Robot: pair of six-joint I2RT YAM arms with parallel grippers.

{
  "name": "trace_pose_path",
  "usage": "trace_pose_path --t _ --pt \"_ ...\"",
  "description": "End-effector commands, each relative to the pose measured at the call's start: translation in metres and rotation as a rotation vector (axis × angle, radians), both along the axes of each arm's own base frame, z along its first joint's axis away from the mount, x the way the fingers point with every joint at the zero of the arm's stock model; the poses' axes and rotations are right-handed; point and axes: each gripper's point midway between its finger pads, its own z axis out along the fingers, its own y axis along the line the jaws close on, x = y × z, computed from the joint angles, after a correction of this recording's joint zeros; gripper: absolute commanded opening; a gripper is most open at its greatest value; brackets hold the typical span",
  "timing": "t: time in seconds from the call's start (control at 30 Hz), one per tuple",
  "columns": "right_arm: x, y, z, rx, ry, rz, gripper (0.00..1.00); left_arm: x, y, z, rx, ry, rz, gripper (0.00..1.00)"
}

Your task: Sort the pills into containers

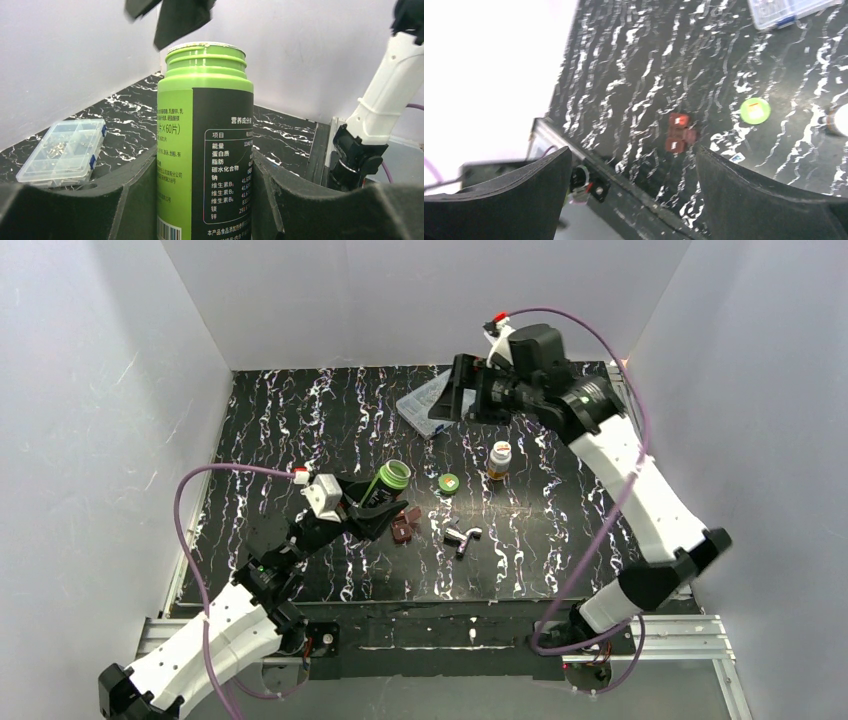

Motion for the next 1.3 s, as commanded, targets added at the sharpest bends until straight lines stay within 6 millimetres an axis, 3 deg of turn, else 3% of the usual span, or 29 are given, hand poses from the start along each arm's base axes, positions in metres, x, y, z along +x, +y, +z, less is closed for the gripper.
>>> trace_pose_path --t 0.0,0.1,0.43,0.6,0.9,1.03,1.17,1.27 --pt "-0.045 0.003 0.027 0.125 0.021 0.11 0.98 0.003 0.001 0.012 -0.014 -0.059 0.015 0.0" --pt "-0.068 0.008 0.042 0.144 0.0 0.162 0.98 0.004 -0.001 0.01 -0.007 -0.058 0.005 0.0" --pt "-0.106 0.037 0.045 0.111 0.002 0.306 0.99 0.004 -0.012 0.012 0.008 -0.062 -0.043 0.0" --pt "-0.116 0.045 0.043 0.108 0.019 0.344 0.98 0.003 -0.014 0.012 0.011 -0.061 -0.055 0.0" --pt "-0.122 0.054 0.018 0.06 0.094 0.365 0.98 0.003 -0.013 0.02 -0.003 -0.074 -0.052 0.0" --pt "-0.127 0.061 0.019 0.064 0.093 0.389 0.98 0.004 -0.016 0.018 0.006 -0.067 -0.062 0.0" --pt "-0.132 0.066 0.014 0.055 0.107 0.407 0.88 0.006 -0.018 0.016 0.002 -0.059 -0.064 0.0" --pt "-0.133 0.066 0.013 0.056 0.113 0.405 0.69 0.007 -0.019 0.015 0.005 -0.053 -0.066 0.0"
